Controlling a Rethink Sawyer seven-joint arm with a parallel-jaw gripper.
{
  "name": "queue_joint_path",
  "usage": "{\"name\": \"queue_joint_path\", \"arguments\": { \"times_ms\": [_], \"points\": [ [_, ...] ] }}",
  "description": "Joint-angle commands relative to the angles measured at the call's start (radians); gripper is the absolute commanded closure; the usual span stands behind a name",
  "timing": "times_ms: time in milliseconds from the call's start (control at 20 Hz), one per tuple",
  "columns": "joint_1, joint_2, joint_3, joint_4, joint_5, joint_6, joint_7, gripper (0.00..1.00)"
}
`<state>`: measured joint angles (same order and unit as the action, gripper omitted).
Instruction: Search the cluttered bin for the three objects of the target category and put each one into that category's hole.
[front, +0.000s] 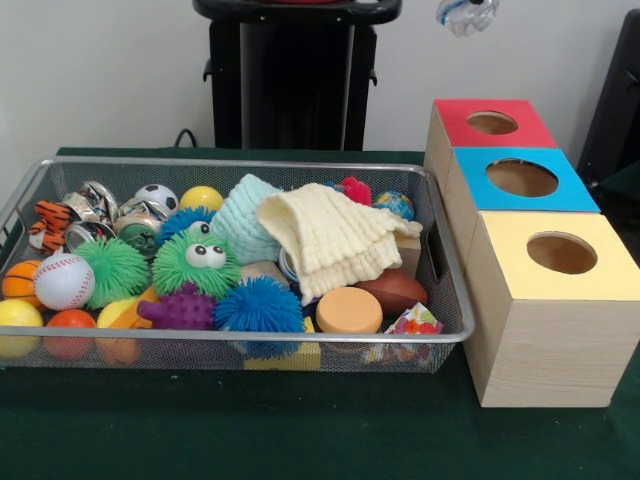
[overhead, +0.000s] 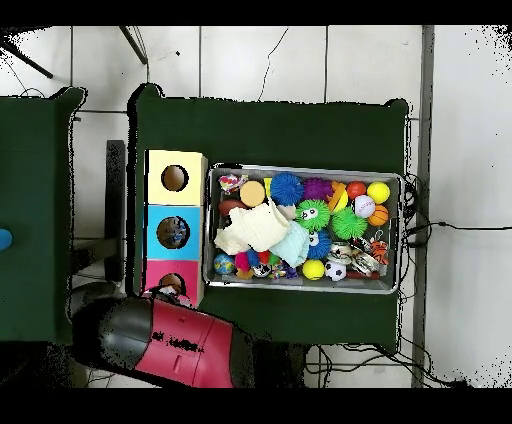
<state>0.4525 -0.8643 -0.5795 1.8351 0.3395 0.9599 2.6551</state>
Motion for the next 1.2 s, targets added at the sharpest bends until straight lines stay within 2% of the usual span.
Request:
{"name": "queue_joint_path", "arguments": {
  "times_ms": [50, 300, 550, 1200],
  "points": [
    [-0.026, 0.076, 0.086, -0.118, -0.015, 0.078, 0.172, 1.0],
    [-0.041, 0.135, 0.099, -0.22, -0.02, 0.136, 0.177, 1.0],
    [-0.058, 0.166, 0.112, -0.255, -0.005, 0.123, 0.162, 1.0],
    [-0.048, 0.212, 0.099, -0.359, -0.009, 0.209, 0.181, 1.0]
  ]
}}
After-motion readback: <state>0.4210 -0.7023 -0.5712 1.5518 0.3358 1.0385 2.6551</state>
